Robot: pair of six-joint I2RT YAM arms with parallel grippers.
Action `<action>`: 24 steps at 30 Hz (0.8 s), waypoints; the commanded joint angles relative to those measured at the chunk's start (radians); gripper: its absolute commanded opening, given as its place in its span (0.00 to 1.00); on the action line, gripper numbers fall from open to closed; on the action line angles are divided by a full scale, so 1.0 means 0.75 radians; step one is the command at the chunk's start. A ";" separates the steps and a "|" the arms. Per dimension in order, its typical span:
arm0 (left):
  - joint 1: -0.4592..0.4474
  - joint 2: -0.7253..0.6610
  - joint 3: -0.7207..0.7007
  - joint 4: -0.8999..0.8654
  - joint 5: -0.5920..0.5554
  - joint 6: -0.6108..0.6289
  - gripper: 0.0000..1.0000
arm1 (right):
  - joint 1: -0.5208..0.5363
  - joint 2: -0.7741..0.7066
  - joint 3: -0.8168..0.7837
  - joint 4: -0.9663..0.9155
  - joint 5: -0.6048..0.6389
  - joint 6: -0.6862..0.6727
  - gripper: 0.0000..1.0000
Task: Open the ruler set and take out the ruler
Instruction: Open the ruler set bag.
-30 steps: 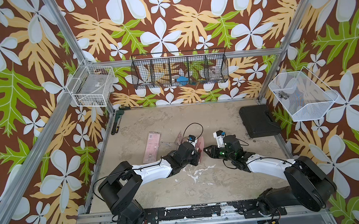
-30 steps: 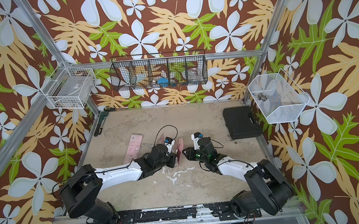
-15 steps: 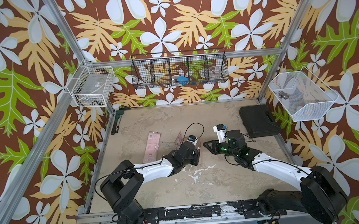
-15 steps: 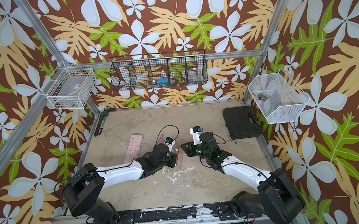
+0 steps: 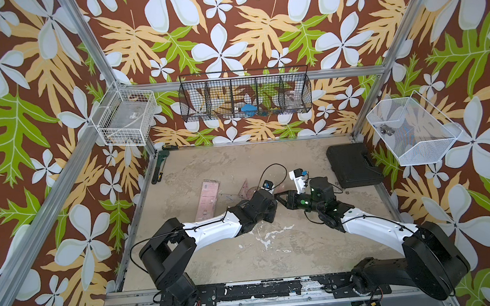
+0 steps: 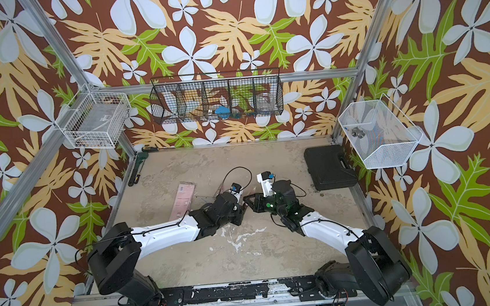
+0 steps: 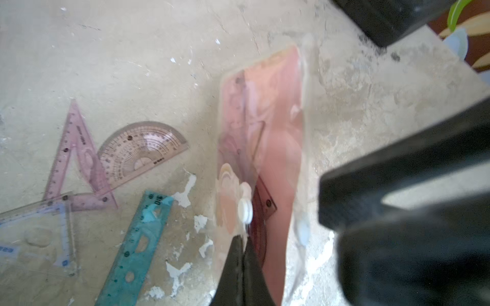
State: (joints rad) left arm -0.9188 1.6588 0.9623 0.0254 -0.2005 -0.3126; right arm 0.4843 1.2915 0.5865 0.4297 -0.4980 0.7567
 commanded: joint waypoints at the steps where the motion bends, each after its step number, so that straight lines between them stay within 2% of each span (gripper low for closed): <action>1: -0.037 0.082 0.048 -0.080 -0.095 0.031 0.00 | -0.067 -0.043 -0.067 0.119 0.038 0.091 0.20; 7: -0.100 0.215 0.109 -0.076 -0.141 -0.017 0.00 | -0.134 -0.040 -0.104 0.042 -0.014 0.038 0.18; 15: -0.100 0.171 0.088 -0.022 -0.215 -0.059 0.00 | -0.130 0.009 -0.193 0.081 -0.100 0.066 0.15; 24: -0.100 0.134 0.063 0.015 -0.222 -0.066 0.00 | -0.130 0.144 -0.255 0.273 -0.172 0.111 0.14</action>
State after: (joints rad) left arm -0.9939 1.7699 1.0138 0.0074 -0.3584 -0.3481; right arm 0.3862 1.3720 0.3950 0.5453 -0.5934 0.8295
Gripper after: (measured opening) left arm 0.051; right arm 0.137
